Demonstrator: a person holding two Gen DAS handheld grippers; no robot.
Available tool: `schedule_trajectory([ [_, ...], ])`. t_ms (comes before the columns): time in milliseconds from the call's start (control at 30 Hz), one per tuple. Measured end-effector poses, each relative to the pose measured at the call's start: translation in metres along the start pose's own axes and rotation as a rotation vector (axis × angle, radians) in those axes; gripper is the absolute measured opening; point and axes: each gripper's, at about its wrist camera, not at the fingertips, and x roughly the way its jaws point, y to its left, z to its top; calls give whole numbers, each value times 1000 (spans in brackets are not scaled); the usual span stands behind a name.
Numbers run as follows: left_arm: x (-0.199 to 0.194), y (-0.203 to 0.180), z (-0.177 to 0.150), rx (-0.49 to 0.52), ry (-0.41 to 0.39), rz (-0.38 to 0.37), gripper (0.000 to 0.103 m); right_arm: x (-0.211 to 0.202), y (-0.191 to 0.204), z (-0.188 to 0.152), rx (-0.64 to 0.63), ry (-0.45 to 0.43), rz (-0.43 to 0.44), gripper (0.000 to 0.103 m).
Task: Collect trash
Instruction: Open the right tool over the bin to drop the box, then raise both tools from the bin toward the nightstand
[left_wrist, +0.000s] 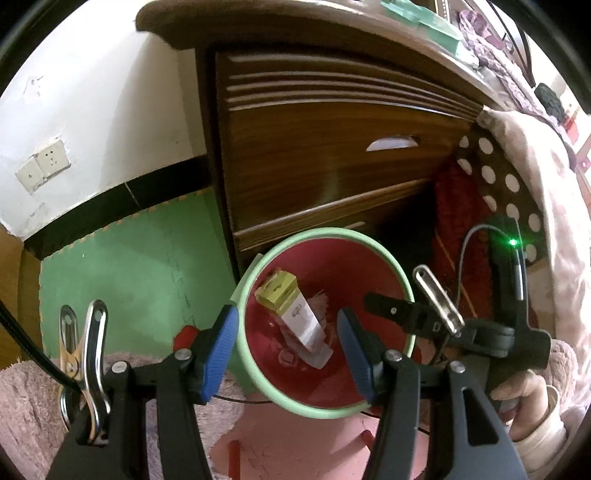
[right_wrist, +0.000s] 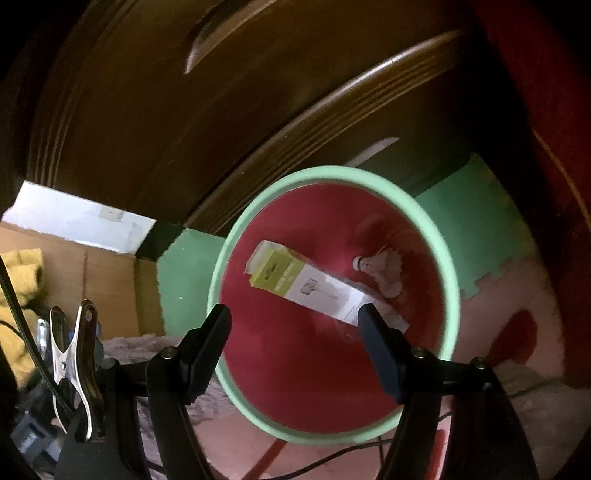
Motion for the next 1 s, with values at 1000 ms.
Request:
schedule_trajectory([
  [1000, -91, -37, 33, 107, -224, -41, 58, -136, 61, -22, -287, -354, -52, 72],
])
